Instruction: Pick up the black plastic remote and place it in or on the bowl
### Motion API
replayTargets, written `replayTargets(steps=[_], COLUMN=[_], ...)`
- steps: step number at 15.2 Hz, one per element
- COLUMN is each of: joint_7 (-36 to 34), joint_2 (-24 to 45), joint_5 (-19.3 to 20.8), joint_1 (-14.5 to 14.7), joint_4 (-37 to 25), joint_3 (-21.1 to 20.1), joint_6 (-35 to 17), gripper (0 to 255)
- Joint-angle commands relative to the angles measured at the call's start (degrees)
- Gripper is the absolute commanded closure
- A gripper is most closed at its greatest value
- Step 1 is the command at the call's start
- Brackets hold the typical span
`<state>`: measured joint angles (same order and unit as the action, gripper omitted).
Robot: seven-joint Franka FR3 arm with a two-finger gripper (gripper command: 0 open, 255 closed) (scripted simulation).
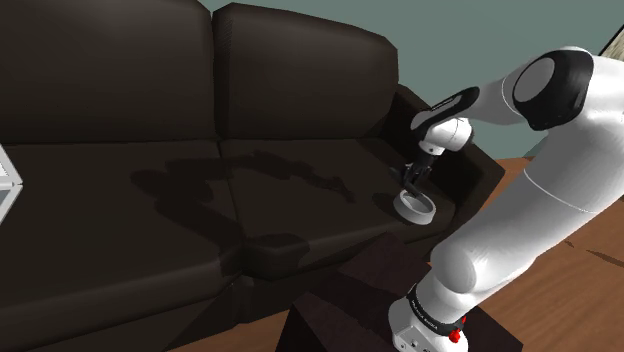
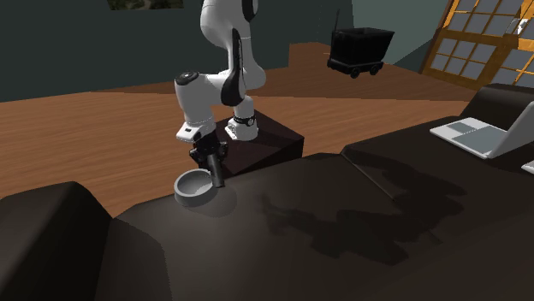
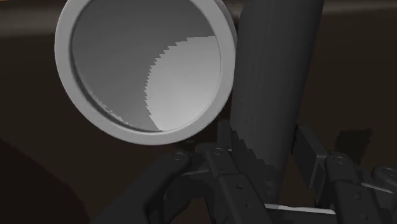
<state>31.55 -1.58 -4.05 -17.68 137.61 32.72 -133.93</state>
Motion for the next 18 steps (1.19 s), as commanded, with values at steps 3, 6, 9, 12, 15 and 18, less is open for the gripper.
replayTargets(steps=[3, 6, 9, 12, 15, 18], joint_7=[6.7, 12.0, 14.4, 16.1, 18.0, 20.0], joint_2=[1.5, 3.1, 5.0, 7.3, 9.6, 12.0], joint_5=[-0.7, -1.8, -3.5, -5.8, -8.4, -11.0], joint_1=[-2.9, -5.3, -5.9, -6.1, -6.5, -7.1], joint_4=[-1.0, -2.4, -2.4, -1.9, -1.6, -1.4], joint_3=[3.1, 5.4, 5.8, 5.4, 4.8, 3.9], joint_6=[0.1, 0.6, -0.7, -2.8, -4.8, -6.7], gripper=[255, 255, 255, 255, 255, 255])
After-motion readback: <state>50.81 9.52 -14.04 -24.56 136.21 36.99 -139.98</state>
